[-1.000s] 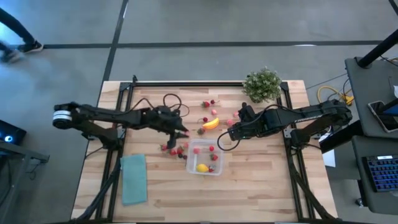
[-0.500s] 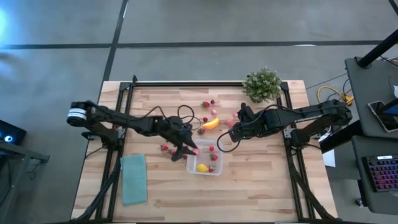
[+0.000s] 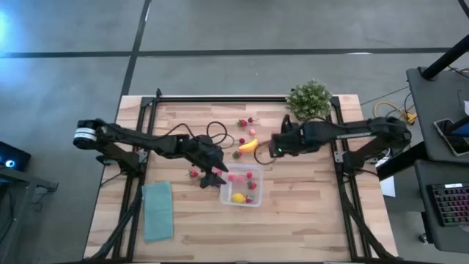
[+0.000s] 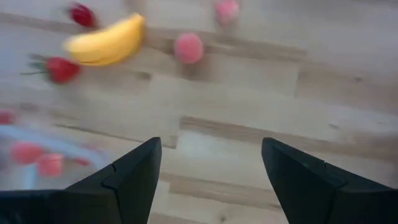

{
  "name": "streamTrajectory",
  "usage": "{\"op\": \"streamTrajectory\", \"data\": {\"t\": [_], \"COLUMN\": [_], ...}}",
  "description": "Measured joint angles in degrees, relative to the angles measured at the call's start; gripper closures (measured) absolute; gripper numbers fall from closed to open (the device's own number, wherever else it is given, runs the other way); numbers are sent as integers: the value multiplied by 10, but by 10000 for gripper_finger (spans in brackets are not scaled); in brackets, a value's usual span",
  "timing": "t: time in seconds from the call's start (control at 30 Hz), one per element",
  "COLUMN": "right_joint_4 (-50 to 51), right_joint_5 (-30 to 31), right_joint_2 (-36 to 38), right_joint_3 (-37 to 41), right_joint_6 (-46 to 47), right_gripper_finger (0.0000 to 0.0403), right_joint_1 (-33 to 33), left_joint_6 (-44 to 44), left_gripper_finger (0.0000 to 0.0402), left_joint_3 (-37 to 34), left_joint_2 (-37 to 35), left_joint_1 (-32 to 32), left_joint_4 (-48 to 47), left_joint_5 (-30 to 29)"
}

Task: Pick and placing Produce into tupperware
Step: Put the pink peach into the transparent container

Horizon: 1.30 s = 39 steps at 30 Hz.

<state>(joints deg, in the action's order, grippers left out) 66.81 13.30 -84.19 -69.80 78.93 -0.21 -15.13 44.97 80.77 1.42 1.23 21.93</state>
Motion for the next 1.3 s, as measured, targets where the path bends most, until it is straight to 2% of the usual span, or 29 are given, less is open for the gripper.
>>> {"op": "streamTrajectory", "data": {"t": [0.2,0.43,0.77,1.3], "right_joint_4": [-116,-241,-306,-301], "right_joint_5": [-56,-115,-131,-111], "right_joint_2": [-22,-23,-58,-185], "right_joint_3": [68,135,161,95], "right_joint_6": [-82,-115,-115,-175], "right_gripper_finger": [133,133,142,163], "right_joint_1": [-92,-168,-176,-177], "left_joint_6": [-1,-1,23,20], "left_gripper_finger": [127,127,127,127], "left_joint_3": [0,0,-1,-2], "left_joint_2": [-76,-154,-191,-189], "left_joint_1": [0,0,1,1], "left_joint_4": [-34,-99,-112,-113], "left_joint_5": [-38,-111,-161,-165]}}
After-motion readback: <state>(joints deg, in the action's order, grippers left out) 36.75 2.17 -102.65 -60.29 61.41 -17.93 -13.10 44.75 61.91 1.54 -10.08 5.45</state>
